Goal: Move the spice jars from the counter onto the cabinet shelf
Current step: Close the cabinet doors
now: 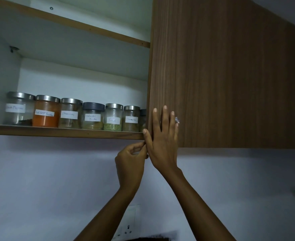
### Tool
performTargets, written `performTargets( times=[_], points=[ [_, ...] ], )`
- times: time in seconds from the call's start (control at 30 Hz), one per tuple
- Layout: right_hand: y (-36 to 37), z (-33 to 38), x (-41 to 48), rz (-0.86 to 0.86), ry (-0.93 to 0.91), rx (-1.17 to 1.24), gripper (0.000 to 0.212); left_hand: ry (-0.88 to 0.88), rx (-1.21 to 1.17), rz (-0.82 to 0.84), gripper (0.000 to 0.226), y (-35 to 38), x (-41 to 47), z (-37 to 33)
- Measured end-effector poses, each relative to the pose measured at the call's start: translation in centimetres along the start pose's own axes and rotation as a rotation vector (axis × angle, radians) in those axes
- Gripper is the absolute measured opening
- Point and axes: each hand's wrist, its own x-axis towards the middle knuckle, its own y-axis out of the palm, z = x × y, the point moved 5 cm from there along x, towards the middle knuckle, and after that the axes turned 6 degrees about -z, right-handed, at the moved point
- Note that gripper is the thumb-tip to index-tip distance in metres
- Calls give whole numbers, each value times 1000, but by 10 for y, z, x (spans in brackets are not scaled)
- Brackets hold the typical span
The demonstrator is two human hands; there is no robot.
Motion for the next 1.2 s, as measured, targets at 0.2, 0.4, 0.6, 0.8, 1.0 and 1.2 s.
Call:
performTargets(
  times=[0.2,0.4,0.6,0.8,1.0,1.2],
  points=[
    [22,-5,-3,78,-19,-25,61,-32,47,-22,23,1,9,8],
    [25,-6,-3,105,-17,-35,62,-12,124,13,22,0,12,5],
    [17,2,-12,187,37,23,66,0,229,30,23,-9,8,-5],
    [-26,37,-24,184,150,347,50,199,259,-60,17,-47,-6,-42],
    [-77,89,-18,57,52,425,34,437,215,-143,23,-107,-20,-109],
    [-125,140,-18,-21,28,394,26,614,140,-287,24,-190,-46,-182]
  ],
)
